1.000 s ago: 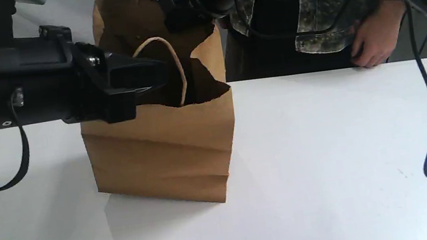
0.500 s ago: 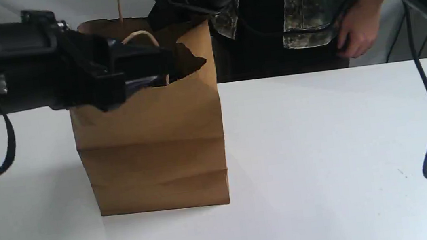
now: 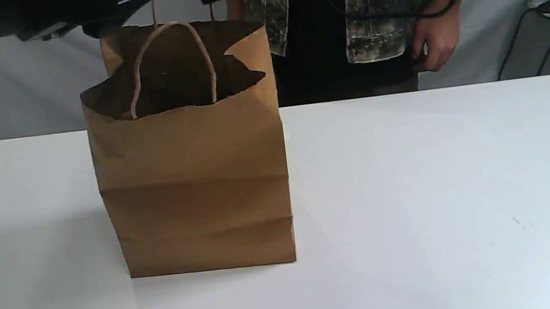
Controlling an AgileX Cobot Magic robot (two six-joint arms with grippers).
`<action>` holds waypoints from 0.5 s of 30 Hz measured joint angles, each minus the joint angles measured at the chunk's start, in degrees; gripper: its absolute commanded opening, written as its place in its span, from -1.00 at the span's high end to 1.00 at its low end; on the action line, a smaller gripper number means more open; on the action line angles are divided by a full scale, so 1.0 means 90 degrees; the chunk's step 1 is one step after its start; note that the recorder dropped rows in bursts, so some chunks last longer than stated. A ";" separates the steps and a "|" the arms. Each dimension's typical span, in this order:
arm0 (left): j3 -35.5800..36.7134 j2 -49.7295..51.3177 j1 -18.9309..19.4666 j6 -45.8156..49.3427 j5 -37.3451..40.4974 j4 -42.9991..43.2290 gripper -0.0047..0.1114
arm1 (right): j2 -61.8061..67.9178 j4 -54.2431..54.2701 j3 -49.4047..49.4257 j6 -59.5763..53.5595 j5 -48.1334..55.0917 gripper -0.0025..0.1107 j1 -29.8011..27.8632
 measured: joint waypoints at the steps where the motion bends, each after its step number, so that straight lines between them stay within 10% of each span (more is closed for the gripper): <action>1: 0.0000 0.0000 0.0000 0.0010 0.0000 0.0000 -0.16 | -0.0064 0.0015 0.0000 0.0000 0.0018 -0.16 -0.0059; 15: 0.0000 -0.1732 0.0000 0.1427 0.1569 0.0000 -0.16 | -0.0875 -0.0197 0.0000 0.0012 0.1234 -0.15 -0.0744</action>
